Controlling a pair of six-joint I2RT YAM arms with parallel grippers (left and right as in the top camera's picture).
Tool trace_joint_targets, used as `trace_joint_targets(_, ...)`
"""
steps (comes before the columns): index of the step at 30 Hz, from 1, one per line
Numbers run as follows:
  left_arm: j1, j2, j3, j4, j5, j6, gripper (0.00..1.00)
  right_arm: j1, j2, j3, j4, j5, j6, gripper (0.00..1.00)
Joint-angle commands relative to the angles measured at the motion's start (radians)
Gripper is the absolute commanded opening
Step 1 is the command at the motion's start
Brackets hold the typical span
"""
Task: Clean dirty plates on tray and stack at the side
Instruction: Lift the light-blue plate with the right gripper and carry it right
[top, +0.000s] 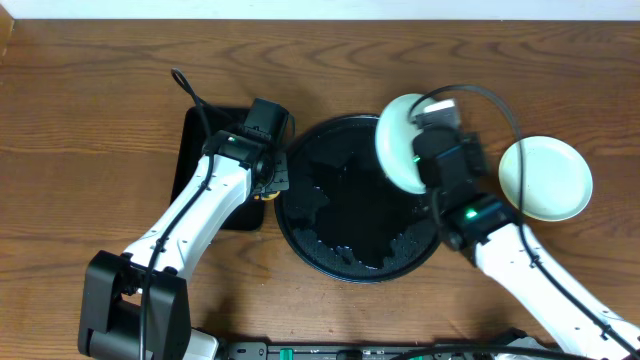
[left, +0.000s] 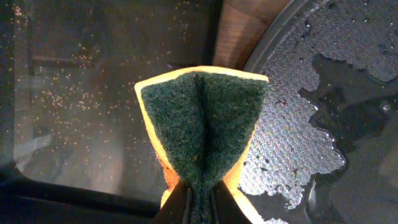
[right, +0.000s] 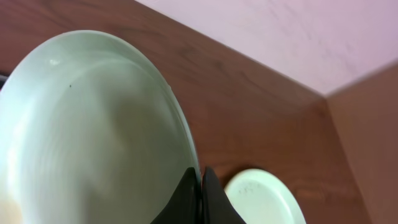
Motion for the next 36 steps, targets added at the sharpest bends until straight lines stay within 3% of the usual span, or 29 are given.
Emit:
trace_joint_targets(1,0.002,-0.013,-0.008,0.000,-0.017,-0.002,0.08,-0.100,-0.013,0.022,-0.002,-0.048,0.071,0.01)
trace_joint_targets(21,0.002,-0.013,-0.008,0.003,-0.017,-0.002,0.08,-0.685,-0.012,0.022,-0.136,-0.245,0.285,0.01)
trace_joint_targets(36,0.002,-0.013,-0.008,0.002,-0.017,-0.002,0.08,-0.908,0.124,0.021,-0.103,-0.379,0.352,0.01)
